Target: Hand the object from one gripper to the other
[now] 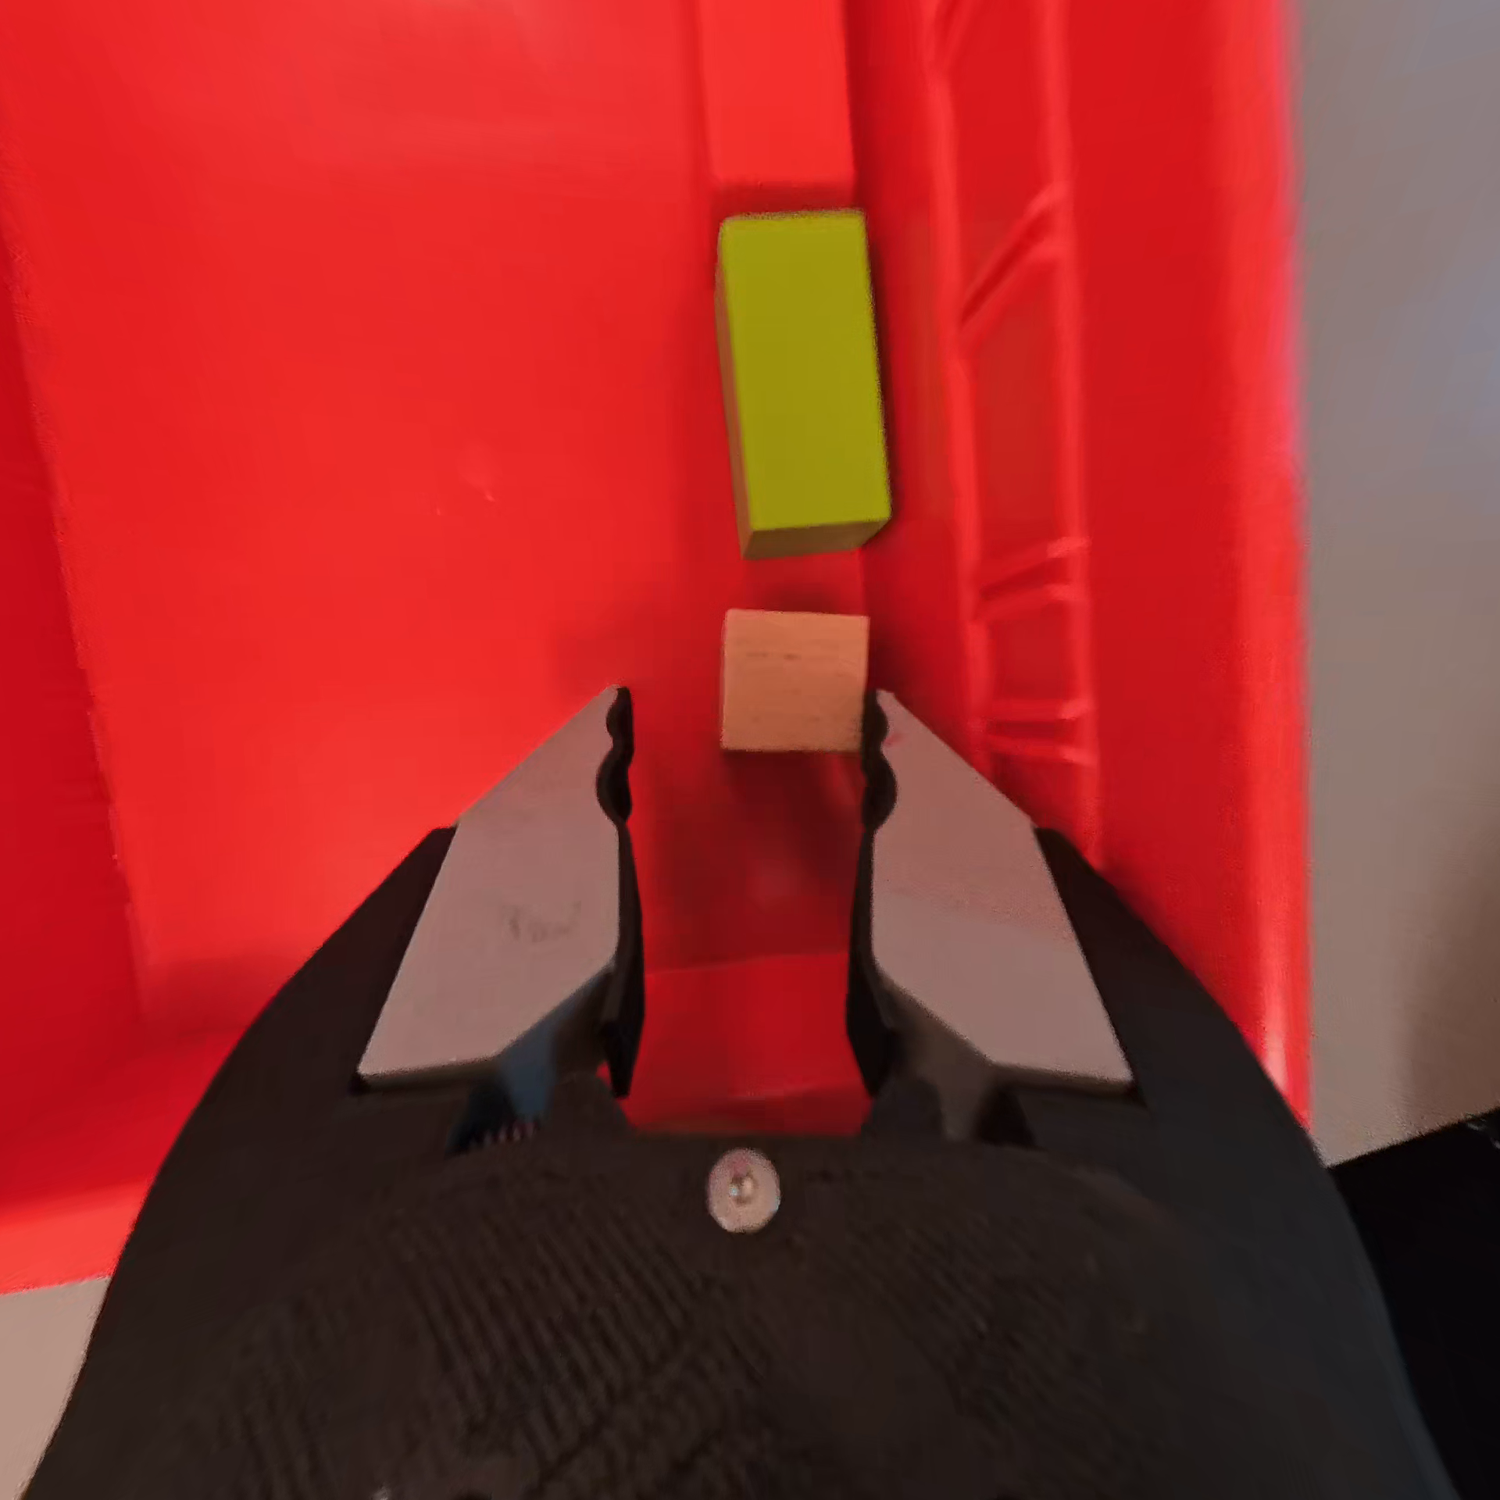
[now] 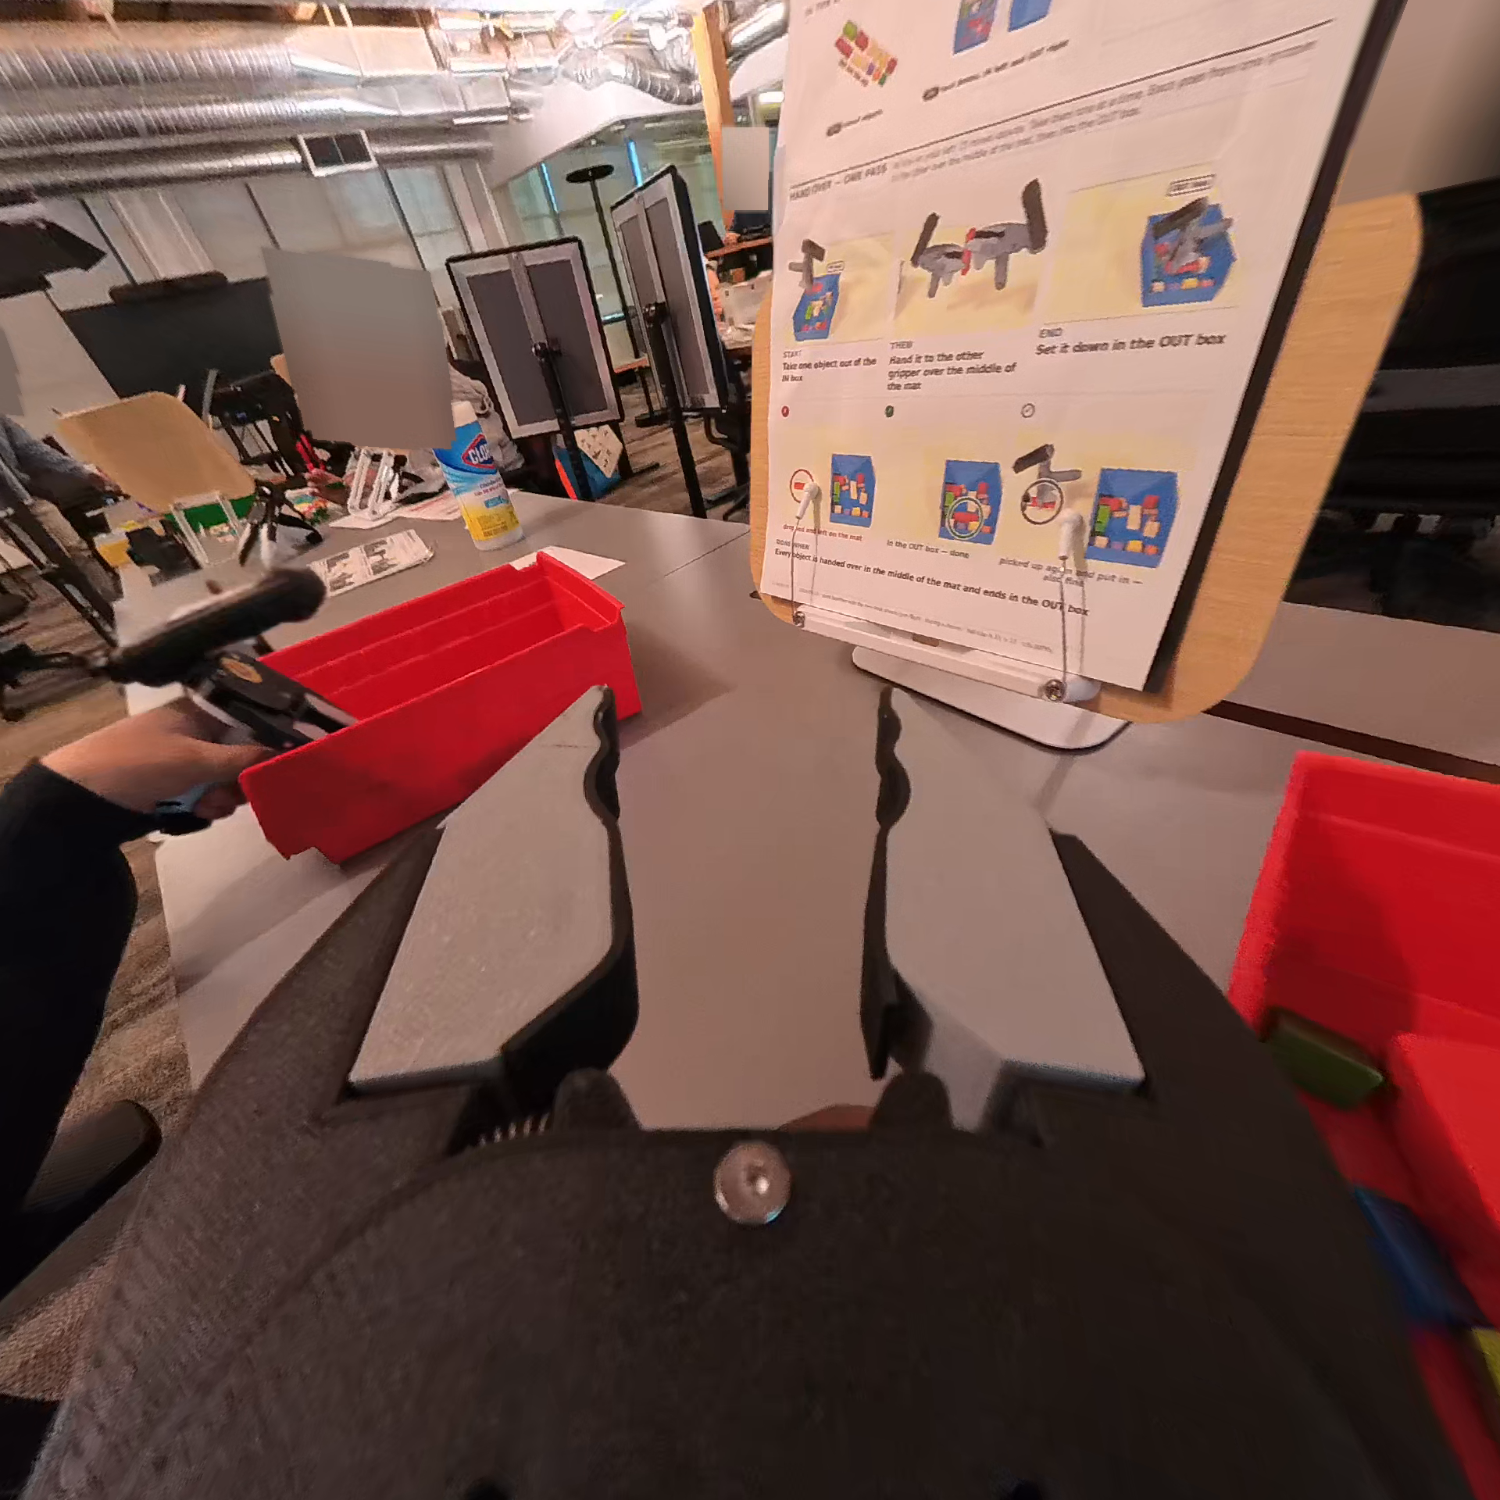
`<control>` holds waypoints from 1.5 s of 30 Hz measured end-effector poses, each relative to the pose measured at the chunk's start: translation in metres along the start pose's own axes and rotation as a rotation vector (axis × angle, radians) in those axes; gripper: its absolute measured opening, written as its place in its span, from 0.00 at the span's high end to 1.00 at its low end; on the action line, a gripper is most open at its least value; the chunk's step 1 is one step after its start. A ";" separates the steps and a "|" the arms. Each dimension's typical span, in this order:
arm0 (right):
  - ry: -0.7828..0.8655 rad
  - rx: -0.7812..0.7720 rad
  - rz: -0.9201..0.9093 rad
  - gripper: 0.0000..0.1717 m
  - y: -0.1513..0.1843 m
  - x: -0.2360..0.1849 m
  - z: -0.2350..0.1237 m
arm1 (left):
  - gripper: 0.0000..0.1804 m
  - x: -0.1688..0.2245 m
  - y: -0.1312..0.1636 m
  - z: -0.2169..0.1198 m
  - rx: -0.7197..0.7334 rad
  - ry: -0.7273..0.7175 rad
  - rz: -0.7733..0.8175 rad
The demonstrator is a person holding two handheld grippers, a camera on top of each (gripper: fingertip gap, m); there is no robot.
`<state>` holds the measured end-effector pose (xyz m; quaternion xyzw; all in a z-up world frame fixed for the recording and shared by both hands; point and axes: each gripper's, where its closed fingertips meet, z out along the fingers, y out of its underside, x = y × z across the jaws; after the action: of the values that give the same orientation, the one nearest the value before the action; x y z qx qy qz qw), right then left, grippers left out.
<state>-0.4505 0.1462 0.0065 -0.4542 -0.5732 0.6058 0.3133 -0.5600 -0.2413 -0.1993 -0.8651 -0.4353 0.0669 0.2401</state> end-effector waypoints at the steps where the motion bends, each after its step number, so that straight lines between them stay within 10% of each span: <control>1: 0.008 0.004 0.003 0.64 -0.001 0.002 -0.005 | 0.71 -0.003 -0.001 0.003 0.003 -0.011 0.002; 15: -0.026 -0.035 0.011 0.66 0.005 -0.015 -0.025 | 0.83 -0.028 -0.051 -0.056 0.361 -0.202 0.192; 24: -0.399 -0.216 0.019 0.63 0.031 -0.138 0.032 | 0.83 0.126 -0.102 -0.165 0.933 -0.216 0.733; 33: -0.512 -0.342 -0.012 0.62 0.045 -0.197 0.066 | 0.83 0.251 -0.091 -0.155 1.069 -0.156 1.089; 36: -0.592 -0.357 0.015 0.82 0.052 -0.205 0.059 | 0.83 0.258 -0.090 -0.148 1.056 -0.162 1.113; 45: -0.393 -0.303 0.071 0.82 0.049 -0.124 0.026 | 0.86 0.258 -0.086 -0.125 0.972 -0.061 1.082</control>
<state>-0.4190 0.0163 -0.0197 -0.3891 -0.6911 0.6004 0.1027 -0.4235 -0.0395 -0.0246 -0.7526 0.1258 0.3860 0.5185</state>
